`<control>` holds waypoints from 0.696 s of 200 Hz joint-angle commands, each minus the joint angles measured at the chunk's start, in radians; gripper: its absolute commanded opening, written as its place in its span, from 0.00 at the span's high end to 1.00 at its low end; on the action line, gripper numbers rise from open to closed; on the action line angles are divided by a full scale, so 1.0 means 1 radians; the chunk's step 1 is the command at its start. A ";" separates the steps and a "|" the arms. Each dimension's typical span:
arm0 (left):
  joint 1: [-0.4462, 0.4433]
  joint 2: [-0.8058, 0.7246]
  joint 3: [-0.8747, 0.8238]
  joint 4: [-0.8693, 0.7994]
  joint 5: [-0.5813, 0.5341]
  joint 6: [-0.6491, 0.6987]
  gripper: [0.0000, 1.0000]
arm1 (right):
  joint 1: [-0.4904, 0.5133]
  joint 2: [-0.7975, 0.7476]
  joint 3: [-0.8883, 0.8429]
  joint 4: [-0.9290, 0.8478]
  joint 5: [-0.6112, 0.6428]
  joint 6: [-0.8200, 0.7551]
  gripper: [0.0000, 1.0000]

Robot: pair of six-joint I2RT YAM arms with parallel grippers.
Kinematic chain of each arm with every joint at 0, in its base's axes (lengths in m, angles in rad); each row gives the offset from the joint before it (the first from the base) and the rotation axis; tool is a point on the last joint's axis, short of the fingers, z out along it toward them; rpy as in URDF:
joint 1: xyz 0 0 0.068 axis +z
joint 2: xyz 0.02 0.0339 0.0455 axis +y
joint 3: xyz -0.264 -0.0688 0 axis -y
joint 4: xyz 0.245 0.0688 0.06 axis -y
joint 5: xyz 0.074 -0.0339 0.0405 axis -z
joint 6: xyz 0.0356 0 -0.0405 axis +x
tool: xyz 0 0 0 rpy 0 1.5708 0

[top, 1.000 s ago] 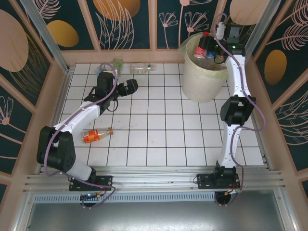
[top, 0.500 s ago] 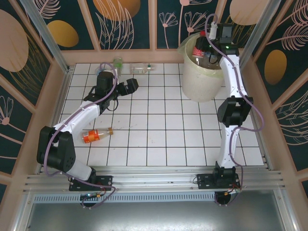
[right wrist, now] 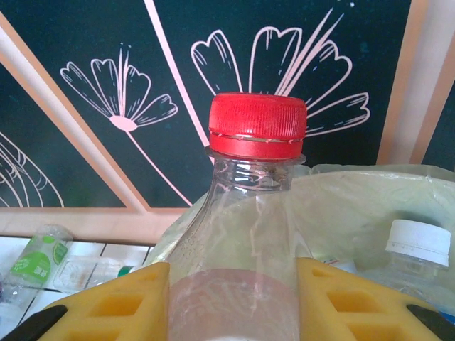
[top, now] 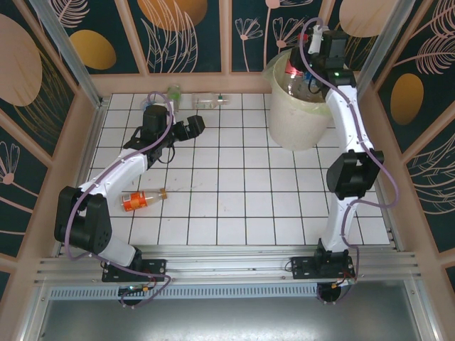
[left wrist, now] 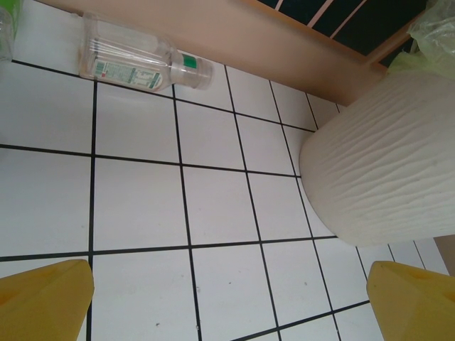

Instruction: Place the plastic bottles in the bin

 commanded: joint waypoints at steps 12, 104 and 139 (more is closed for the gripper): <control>0.003 0.008 0.022 0.015 0.015 -0.007 0.02 | 0.036 -0.013 -0.070 0.094 0.013 0.004 0.59; 0.007 0.046 0.075 -0.035 -0.018 -0.011 0.01 | 0.084 -0.125 -0.424 0.181 0.099 -0.001 0.56; 0.050 0.117 0.179 -0.111 -0.041 -0.012 0.01 | 0.077 -0.122 -0.351 0.147 0.081 -0.006 0.42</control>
